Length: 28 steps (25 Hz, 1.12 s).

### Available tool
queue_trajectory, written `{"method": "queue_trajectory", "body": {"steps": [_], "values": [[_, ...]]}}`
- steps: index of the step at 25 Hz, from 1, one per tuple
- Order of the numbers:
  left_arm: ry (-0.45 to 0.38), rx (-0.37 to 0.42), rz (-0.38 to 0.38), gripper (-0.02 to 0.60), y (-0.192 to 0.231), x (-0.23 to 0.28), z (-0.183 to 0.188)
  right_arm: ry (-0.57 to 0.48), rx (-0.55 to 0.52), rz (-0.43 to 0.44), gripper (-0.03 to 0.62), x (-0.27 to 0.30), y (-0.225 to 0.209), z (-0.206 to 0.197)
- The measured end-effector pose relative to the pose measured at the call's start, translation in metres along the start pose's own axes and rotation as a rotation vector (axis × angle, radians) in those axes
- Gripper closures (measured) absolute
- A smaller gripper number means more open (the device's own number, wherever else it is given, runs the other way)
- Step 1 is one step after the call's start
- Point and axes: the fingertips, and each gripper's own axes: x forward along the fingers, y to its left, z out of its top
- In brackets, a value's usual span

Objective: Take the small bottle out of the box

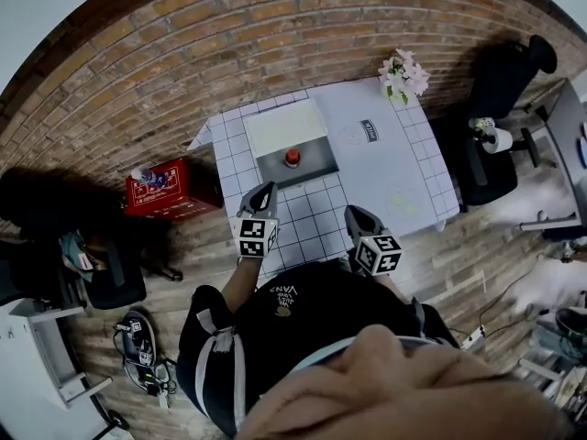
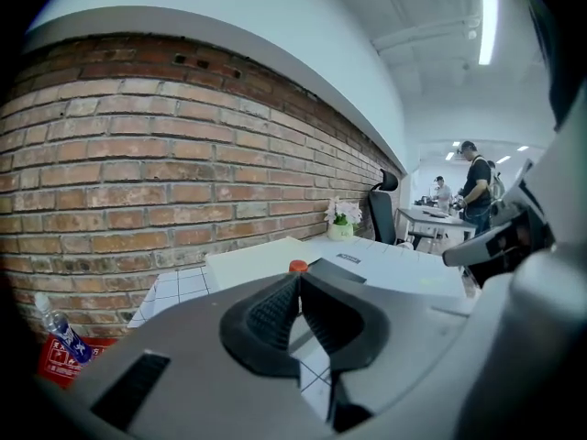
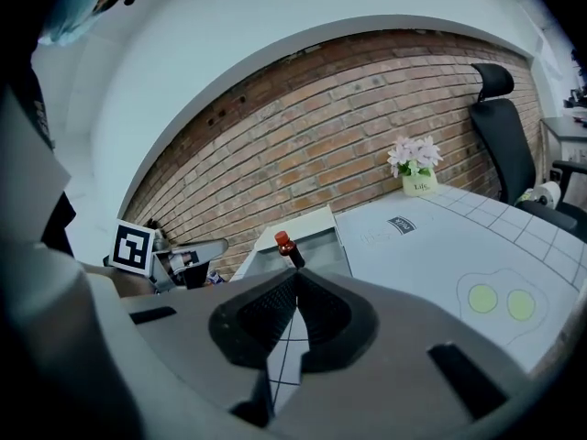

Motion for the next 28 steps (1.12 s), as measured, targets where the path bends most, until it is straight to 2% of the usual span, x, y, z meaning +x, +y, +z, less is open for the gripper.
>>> {"method": "queue_trajectory", "body": {"steps": [11,16,23,28], "values": [[0.019,-0.018,0.048,0.557,-0.002,0.051,0.002,0.038,-0.033,0.041,0.591,0.005,-0.032,0.017],[0.063,-0.013,0.051,0.483,-0.005,0.072,-0.007,0.047,-0.038,0.042,0.591,0.006,-0.044,0.022],[0.159,-0.061,0.054,0.356,-0.002,0.097,-0.025,0.046,-0.033,0.033,0.591,0.005,-0.055,0.026],[0.239,-0.069,0.052,0.31,-0.003,0.113,-0.032,0.041,-0.026,0.022,0.591,0.004,-0.063,0.029]]}}
